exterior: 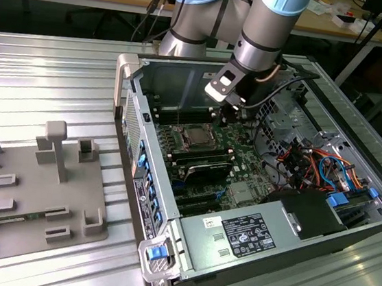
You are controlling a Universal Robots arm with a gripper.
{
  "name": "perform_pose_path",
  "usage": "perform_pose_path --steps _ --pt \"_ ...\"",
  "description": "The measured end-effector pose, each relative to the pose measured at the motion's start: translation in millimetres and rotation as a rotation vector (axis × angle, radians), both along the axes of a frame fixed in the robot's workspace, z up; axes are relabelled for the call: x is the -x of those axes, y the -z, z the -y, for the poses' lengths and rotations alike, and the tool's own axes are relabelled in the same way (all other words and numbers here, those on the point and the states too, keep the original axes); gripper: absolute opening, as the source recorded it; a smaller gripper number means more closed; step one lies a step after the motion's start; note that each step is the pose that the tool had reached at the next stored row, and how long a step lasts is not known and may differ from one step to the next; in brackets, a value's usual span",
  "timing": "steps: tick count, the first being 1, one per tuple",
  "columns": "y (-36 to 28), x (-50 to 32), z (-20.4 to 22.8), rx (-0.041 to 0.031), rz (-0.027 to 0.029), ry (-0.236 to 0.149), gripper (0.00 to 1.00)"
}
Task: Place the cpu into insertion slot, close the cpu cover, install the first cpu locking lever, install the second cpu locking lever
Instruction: 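Close the cpu cover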
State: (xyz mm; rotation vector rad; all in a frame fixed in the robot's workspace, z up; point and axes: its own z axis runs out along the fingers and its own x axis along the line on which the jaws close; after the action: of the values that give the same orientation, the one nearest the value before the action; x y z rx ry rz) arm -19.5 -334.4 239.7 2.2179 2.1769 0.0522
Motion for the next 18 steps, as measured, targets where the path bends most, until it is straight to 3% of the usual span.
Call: perform_pose_path --steps 7,12,18 --pt "0.3 2.0 0.1 0.0000 -0.0001 0.000 0.11" --pt "1.0 5.2 0.0 -0.0072 0.0000 0.000 0.11" --pt "1.3 8.3 0.1 -0.0074 -0.0001 0.000 0.11"
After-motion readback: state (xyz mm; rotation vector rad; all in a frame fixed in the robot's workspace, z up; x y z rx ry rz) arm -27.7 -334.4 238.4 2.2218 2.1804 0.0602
